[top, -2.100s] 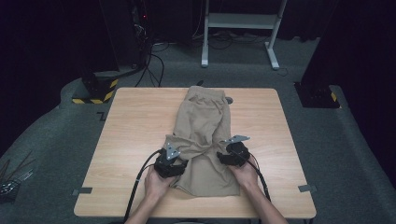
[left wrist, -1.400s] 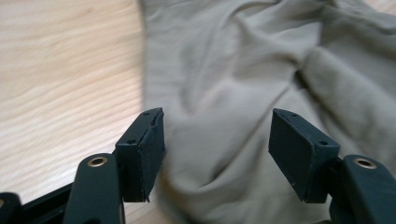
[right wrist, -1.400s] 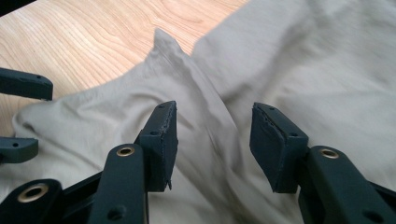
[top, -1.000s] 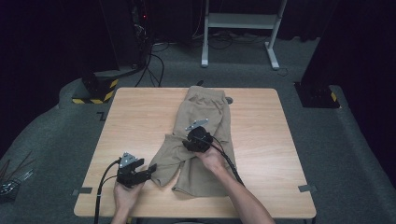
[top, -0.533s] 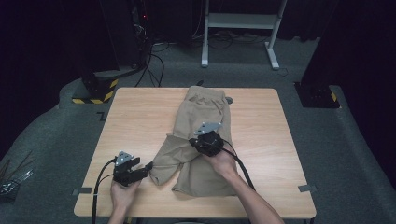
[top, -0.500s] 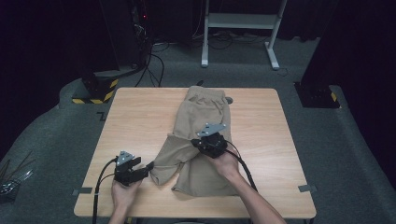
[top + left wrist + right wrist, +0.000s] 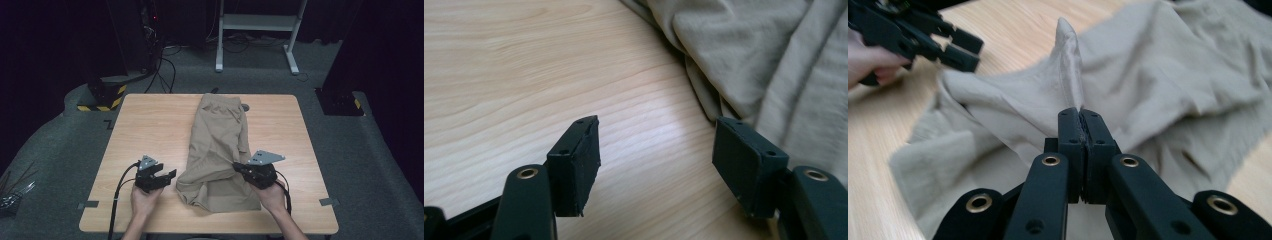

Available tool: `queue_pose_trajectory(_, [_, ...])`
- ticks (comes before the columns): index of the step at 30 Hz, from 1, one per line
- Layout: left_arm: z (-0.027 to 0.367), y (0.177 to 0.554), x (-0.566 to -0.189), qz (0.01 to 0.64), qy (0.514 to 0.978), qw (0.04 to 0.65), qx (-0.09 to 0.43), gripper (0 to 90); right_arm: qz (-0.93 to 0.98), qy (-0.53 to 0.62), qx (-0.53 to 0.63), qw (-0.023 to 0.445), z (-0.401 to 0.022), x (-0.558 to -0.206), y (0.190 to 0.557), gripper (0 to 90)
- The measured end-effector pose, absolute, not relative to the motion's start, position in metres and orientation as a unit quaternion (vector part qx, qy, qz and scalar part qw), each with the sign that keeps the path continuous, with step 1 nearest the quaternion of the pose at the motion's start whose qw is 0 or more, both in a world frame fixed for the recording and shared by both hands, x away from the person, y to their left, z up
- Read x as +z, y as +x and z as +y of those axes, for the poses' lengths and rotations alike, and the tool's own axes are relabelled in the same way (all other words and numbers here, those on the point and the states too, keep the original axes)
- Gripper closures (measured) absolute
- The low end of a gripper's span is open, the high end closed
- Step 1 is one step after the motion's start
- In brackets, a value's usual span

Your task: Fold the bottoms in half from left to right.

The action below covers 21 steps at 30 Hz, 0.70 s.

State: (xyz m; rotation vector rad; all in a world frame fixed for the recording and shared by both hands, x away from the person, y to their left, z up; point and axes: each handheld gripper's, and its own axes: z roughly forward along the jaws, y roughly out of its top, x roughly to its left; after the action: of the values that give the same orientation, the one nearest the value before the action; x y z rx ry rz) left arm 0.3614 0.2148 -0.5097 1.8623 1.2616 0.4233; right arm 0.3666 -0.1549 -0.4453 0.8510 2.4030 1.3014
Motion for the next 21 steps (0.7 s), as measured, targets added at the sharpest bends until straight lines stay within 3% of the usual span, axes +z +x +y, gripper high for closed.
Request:
queue_pose_trajectory(10, [0.172, 0.384, -0.514, 0.477, 0.763, 0.406, 0.157, 36.3, 0.855, 0.325, 0.388, 0.113, -0.168, -0.492, 0.373, 85.6])
queue_pose_trajectory(17, [0.162, 0.387, -0.524, 0.476, 0.769, 0.396, 0.159, 36.5, 0.845, 0.326, 0.408, 0.111, -0.149, -0.481, 0.383, 60.1])
queue_pose_trajectory(21, [0.161, 0.386, -0.526, 0.473, 0.77, 0.393, 0.17, 36.5, 0.845, 0.325, 0.408, 0.113, -0.132, -0.475, 0.398, 57.3])
